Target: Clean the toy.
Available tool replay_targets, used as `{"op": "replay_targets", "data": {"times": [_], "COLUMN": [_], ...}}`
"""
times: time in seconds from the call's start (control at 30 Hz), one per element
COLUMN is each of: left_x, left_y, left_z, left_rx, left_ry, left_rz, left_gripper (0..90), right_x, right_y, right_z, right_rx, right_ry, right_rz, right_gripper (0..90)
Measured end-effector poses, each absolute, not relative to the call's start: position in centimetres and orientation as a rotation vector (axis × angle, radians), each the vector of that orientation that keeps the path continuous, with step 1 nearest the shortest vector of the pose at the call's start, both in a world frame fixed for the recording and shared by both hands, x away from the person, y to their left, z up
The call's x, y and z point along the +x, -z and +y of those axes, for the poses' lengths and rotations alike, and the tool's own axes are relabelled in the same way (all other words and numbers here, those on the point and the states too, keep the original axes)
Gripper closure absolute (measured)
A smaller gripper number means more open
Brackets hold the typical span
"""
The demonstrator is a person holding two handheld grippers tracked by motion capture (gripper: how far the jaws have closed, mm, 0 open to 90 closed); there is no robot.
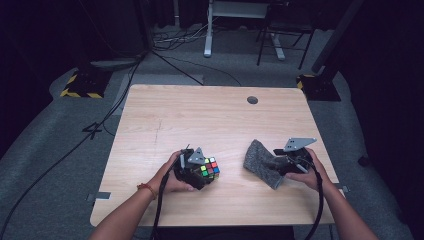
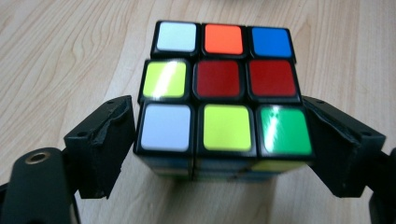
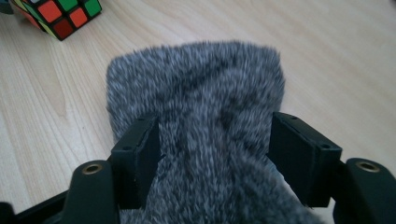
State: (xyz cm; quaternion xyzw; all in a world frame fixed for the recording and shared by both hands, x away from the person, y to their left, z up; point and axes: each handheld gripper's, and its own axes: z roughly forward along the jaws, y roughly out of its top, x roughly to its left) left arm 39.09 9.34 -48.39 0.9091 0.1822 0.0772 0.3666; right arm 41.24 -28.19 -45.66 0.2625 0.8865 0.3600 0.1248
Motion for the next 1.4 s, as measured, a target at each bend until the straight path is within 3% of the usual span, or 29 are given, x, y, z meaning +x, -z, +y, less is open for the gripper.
{"op": "replay_targets", "data": {"times": [0.4, 0.5, 0.63, 0.87, 1.4], "left_x": [39.7, 39.8, 39.7, 39.2, 38.0], "left_y": [49.3, 49.5, 49.5, 49.2, 45.7], "left_z": [8.6, 8.7, 8.7, 8.5, 7.3], "left_rx": [2.366, 2.36, 2.355, 2.368, 2.335], "left_ry": [-0.169, -0.138, -0.142, -0.151, -0.211], "left_rz": [0.455, 0.441, 0.436, 0.395, 0.281], "left_gripper": [23.1, 30.6, 31.9, 32.6, 32.6], "right_x": [41.8, 41.8, 41.6, 41.3, 39.3], "right_y": [49.0, 49.3, 49.2, 49.1, 45.8], "right_z": [-28.4, -28.7, -28.6, -28.3, -26.8], "right_rx": [0.784, 0.826, 0.813, 0.79, 0.601], "right_ry": [-1.047, -1.11, -1.114, -1.117, -1.307], "right_rz": [2.638, 2.63, 2.639, 2.669, 2.597], "right_gripper": [34.8, 44.5, 59.6, 73.5, 76.5]}}
